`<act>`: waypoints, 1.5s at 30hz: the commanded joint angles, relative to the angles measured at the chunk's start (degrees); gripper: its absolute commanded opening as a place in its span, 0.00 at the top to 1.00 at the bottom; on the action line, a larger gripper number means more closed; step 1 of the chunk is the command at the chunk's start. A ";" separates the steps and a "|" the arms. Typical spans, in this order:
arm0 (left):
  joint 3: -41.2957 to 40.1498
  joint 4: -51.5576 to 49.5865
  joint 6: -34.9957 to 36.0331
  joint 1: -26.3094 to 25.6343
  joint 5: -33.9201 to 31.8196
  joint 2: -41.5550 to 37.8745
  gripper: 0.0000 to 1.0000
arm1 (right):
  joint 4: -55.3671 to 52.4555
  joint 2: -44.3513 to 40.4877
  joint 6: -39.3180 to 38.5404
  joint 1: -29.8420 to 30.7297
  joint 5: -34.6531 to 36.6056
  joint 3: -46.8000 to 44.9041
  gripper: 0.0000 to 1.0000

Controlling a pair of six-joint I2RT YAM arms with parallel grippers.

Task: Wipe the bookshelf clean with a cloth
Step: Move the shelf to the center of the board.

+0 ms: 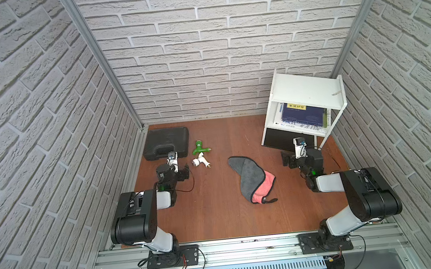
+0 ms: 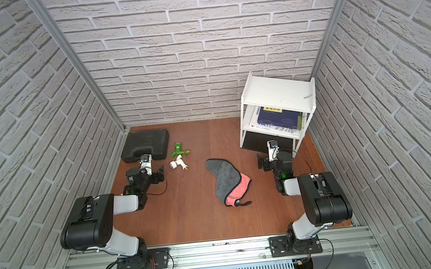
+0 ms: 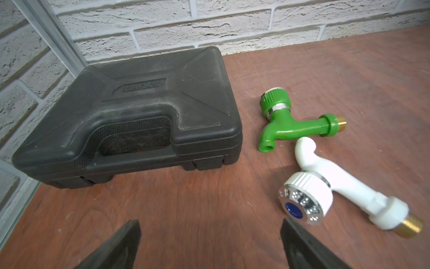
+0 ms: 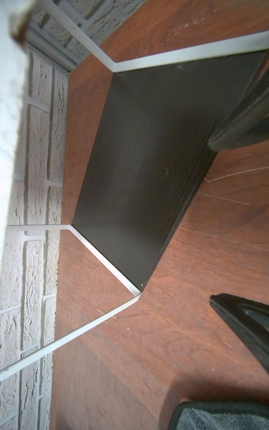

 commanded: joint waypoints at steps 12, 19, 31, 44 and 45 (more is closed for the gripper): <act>0.98 2.70 0.94 0.35 0.44 0.37 0.01 | 2.62 0.48 -0.62 -0.39 -0.41 0.73 0.01; 6.75 -14.12 3.09 -5.52 -15.42 -9.39 0.01 | -18.21 -7.05 3.79 -1.00 7.92 8.93 0.01; 35.37 -15.88 2.39 -38.71 -16.74 2.35 0.01 | -44.95 -15.75 21.82 -11.42 10.29 25.57 0.01; 77.78 -24.12 -2.71 -45.02 -0.46 33.54 0.03 | -35.51 -33.53 16.31 -18.18 12.50 11.00 0.01; 80.23 -24.52 -2.66 -44.89 -2.26 35.17 0.04 | -35.47 -32.94 17.27 -19.44 11.47 11.37 0.01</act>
